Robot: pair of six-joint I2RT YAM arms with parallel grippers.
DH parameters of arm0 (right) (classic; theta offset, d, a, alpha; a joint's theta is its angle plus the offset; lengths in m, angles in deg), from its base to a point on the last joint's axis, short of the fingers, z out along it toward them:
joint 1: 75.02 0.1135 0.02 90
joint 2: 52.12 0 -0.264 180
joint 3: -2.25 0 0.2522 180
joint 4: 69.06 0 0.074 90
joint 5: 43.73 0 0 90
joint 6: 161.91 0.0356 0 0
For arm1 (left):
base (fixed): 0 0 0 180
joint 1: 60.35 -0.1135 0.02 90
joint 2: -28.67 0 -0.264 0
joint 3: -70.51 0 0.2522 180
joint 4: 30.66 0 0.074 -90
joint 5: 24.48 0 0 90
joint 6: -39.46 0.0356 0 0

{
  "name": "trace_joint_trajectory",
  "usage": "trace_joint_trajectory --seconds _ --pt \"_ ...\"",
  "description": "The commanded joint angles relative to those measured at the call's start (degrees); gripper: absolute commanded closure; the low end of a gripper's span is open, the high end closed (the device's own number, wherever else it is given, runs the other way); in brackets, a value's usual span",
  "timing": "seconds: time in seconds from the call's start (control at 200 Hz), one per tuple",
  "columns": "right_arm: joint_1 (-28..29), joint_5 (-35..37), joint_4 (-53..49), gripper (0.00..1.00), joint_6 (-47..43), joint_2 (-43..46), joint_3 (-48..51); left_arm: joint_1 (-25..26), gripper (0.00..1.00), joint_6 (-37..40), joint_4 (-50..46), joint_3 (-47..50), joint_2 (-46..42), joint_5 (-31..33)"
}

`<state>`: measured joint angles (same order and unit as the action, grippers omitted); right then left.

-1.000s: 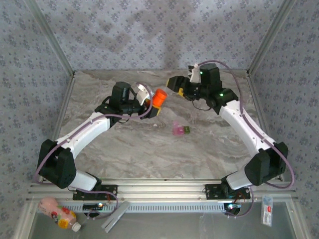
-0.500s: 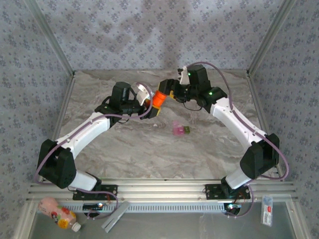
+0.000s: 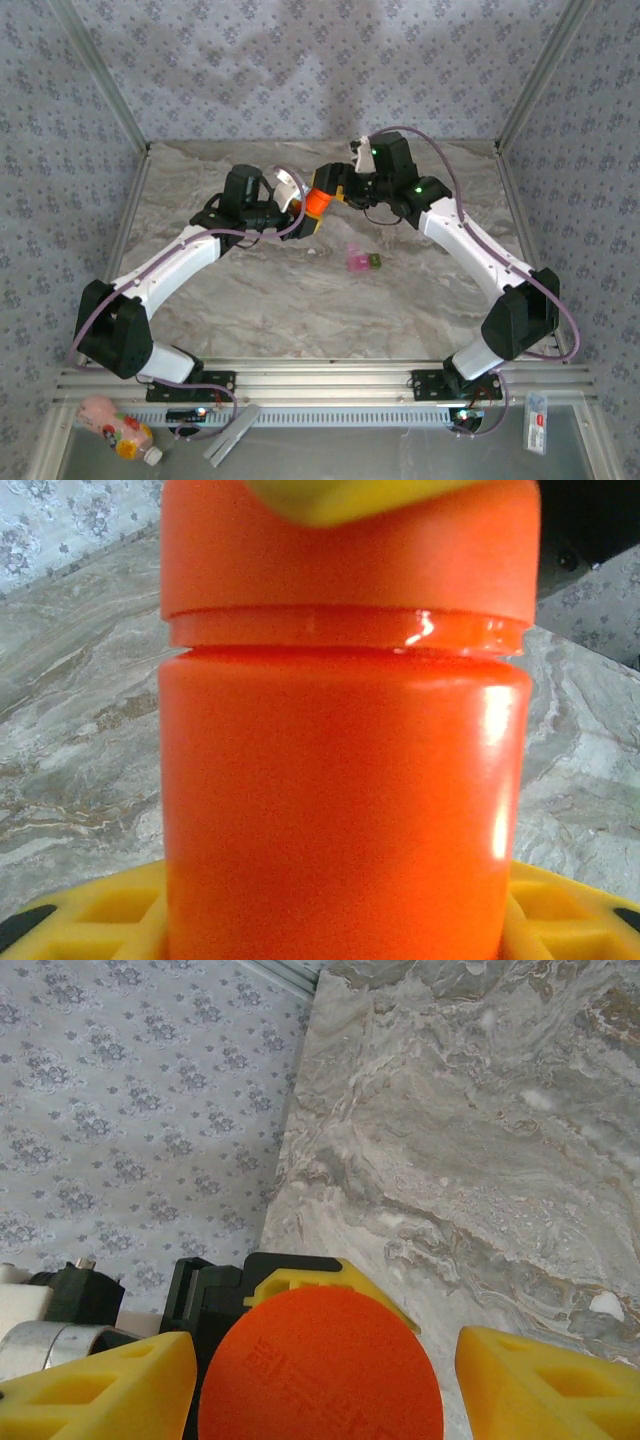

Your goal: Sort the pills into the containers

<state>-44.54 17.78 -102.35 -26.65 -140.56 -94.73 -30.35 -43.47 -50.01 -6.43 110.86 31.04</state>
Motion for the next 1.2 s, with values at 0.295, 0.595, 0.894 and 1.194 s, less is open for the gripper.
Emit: trace_joint_trajectory --seconds 0.295,0.595,0.894,1.194 --pt "0.26 -2.26 -0.51 0.49 -1.32 0.65 -1.07 0.03 1.0 0.59 1.67 -2.07 -0.1 -1.4" --pt "-5.39 -23.8 12.41 0.55 -20.51 -1.15 4.04 0.04 1.0 0.31 1.54 -1.84 -1.4 -2.62" --pt "-8.32 -32.97 20.19 0.44 -19.61 -3.85 5.58 0.05 1.0 -0.87 2.59 -0.78 -2.64 -3.16" --pt "-10.89 -25.12 20.35 0.23 -5.48 4.04 7.99 0.04 1.0 -0.35 2.53 -0.8 -2.48 -2.7"
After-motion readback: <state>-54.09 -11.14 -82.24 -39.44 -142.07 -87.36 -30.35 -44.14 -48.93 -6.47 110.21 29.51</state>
